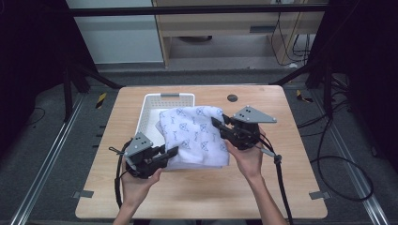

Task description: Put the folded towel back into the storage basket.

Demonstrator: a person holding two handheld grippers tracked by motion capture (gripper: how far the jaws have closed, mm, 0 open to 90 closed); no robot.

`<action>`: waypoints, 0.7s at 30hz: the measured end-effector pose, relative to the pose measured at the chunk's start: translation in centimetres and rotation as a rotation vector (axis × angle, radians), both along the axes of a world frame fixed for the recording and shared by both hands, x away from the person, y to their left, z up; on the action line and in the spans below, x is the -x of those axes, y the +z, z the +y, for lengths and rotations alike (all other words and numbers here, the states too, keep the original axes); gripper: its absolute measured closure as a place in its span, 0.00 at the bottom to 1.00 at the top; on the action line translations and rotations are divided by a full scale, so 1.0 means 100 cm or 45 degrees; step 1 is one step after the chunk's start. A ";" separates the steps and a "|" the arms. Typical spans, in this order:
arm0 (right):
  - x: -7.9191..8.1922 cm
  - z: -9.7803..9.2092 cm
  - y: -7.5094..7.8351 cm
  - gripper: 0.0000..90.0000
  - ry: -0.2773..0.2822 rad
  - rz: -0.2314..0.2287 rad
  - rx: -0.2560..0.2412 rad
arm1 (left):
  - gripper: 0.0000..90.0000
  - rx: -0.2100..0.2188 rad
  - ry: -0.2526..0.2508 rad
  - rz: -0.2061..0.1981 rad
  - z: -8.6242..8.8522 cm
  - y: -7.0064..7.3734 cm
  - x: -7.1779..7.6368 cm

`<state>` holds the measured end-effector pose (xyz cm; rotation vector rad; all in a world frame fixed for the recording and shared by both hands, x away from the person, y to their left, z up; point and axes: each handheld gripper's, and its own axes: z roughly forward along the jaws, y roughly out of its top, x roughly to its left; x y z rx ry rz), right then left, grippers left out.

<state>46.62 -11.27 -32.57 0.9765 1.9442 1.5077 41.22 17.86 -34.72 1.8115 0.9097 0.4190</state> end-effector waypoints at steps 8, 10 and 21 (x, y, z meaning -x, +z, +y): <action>-0.009 0.020 0.004 0.78 0.005 -0.017 0.010 | 0.80 0.011 0.047 0.002 0.015 0.002 -0.007; -0.012 0.024 0.004 0.78 0.004 -0.017 0.016 | 0.80 0.013 0.052 0.005 0.017 0.002 -0.008; -0.026 0.045 0.005 0.78 0.016 -0.019 0.000 | 0.80 0.040 0.126 0.005 0.040 0.003 -0.019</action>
